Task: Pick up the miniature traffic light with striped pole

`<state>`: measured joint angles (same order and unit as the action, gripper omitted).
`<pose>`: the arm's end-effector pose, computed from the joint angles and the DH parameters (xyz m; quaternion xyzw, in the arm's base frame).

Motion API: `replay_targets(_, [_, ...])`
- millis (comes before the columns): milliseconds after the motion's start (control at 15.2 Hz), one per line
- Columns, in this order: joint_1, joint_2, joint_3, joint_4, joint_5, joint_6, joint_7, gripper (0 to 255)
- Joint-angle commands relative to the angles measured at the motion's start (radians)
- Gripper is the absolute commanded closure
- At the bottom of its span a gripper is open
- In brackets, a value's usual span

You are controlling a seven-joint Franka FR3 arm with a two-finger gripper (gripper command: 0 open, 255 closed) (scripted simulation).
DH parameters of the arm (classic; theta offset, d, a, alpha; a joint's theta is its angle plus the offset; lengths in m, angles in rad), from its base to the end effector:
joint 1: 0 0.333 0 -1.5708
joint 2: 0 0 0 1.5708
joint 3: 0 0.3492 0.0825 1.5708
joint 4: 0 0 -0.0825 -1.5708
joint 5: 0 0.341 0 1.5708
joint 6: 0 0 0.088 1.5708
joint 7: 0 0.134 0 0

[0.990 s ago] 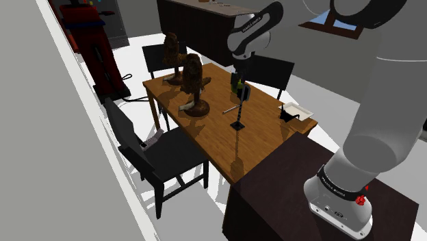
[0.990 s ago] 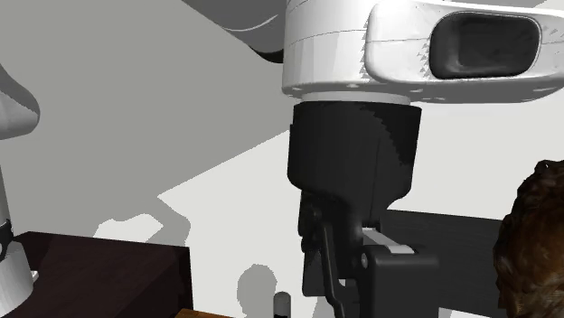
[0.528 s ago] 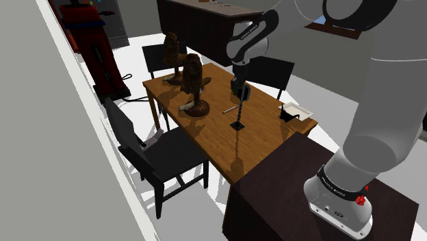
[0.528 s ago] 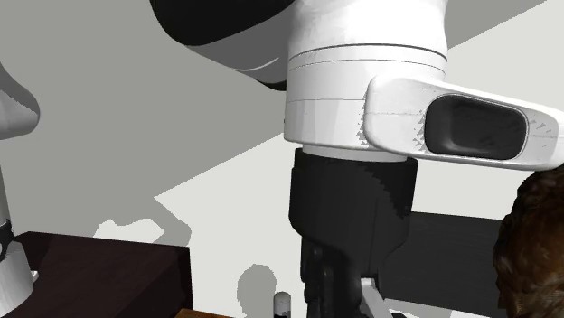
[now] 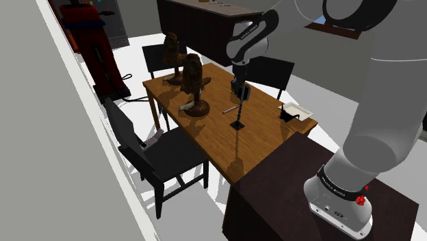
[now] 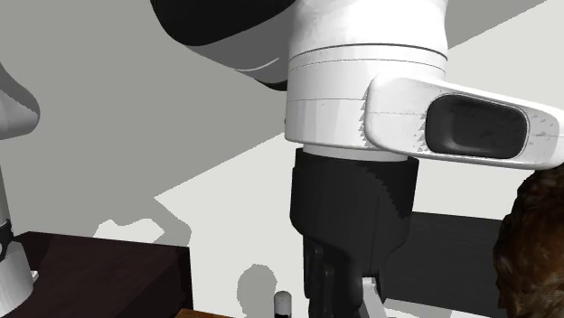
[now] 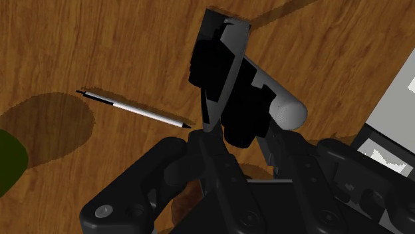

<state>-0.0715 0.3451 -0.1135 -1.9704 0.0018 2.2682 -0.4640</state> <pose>0.5747 -0.1038 0.3264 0.9895 0.1413 -0.0273 0.0104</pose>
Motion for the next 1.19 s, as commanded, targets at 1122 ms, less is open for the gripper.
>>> replay_targets(1122, [0.004,-0.106,-0.005,0.067,-0.013,-0.175,0.002,255])
